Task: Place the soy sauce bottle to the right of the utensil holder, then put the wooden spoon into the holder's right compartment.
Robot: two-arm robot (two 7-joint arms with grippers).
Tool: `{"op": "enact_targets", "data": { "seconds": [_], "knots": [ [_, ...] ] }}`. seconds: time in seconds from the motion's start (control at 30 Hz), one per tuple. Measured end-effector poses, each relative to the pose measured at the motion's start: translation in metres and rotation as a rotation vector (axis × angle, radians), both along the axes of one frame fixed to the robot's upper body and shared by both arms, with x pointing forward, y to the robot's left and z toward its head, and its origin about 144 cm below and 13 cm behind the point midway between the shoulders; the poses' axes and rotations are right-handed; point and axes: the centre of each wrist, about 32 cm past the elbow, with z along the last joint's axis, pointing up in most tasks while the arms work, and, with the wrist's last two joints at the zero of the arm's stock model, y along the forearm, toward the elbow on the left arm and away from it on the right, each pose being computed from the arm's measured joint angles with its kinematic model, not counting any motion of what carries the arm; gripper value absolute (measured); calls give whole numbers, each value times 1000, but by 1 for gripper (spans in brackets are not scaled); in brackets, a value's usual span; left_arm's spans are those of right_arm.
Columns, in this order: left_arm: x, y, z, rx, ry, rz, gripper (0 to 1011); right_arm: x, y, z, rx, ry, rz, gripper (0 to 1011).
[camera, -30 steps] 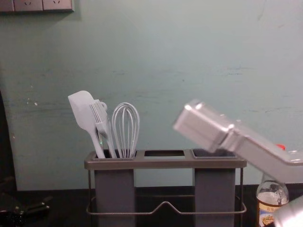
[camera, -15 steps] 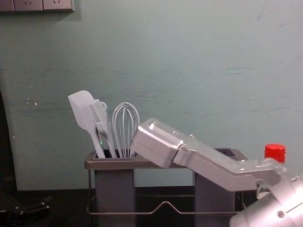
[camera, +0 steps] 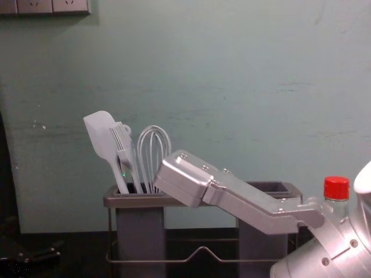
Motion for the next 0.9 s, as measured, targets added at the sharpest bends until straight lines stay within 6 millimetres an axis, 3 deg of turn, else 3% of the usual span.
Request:
{"op": "enact_targets", "data": {
  "seconds": [0.9],
  "knots": [
    [0,0,0,0,0,0,1005,3,4,-12,4,23,-9,1002]
  ]
}}
